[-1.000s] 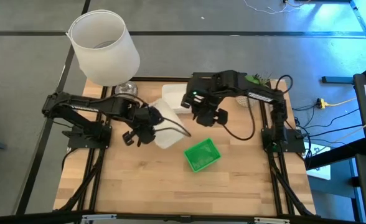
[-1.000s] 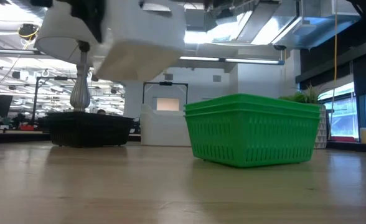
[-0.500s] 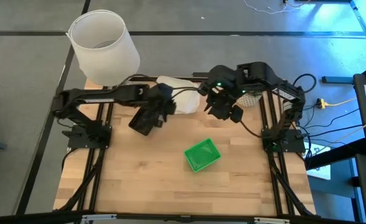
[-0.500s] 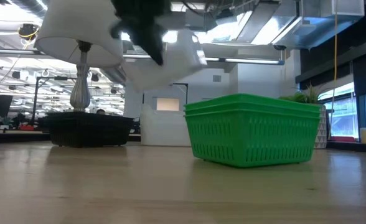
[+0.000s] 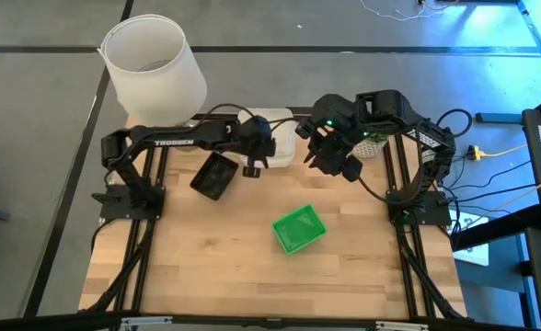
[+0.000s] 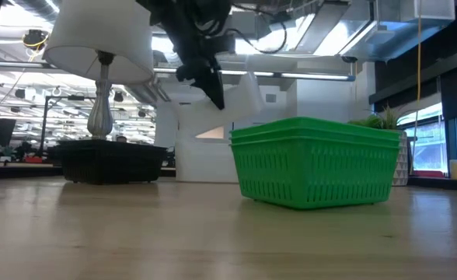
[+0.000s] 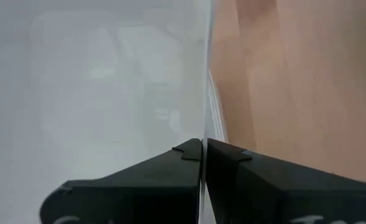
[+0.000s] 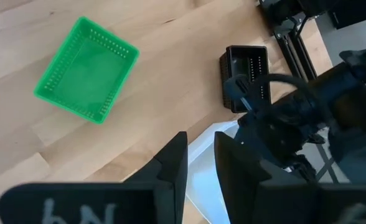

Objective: Stack baskets by color
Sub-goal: Stack the right white bin on the left white bins

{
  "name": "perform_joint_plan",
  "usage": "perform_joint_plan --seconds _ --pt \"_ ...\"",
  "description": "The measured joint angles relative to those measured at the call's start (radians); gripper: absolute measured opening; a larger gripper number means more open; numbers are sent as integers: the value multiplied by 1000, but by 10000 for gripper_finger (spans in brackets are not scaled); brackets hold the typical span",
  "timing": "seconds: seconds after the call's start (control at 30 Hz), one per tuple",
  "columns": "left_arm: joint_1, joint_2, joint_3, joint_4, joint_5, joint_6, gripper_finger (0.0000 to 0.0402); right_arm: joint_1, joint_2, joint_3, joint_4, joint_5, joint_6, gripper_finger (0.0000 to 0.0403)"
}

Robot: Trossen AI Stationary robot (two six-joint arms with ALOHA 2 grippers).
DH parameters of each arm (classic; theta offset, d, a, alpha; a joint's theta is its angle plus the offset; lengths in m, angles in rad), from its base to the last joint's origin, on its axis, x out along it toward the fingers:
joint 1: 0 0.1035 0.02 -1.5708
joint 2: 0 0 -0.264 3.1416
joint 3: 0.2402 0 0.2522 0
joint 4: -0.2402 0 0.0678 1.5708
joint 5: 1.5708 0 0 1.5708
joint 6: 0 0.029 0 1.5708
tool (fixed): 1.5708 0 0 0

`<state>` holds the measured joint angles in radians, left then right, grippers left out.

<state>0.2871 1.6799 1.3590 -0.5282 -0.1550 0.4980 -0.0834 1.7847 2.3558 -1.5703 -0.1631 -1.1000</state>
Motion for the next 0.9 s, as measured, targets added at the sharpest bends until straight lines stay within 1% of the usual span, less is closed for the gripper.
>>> perform_joint_plan --seconds 0.17,0.43,0.6,0.7,0.77,0.83,0.9 --pt "13 40 1 -24 48 -51 0 0 0 0 0 11 0 80" --pt "17 83 2 -36 26 -79 0 0 0 0 0 13 0 80" --pt "18 82 2 -43 24 -95 0 0 1 0 0 13 0 80" --pt "16 74 4 -56 -34 -103 0 0 1 0 -1 13 0 80" --pt "15 77 44 -121 -61 -104 0 0 1 0 -1 13 0 80" --pt "16 76 100 -185 -65 -104 0 0 1 0 0 13 0 80" --pt "16 76 144 -211 -68 -104 0 0 1 0 -1 13 0 80"
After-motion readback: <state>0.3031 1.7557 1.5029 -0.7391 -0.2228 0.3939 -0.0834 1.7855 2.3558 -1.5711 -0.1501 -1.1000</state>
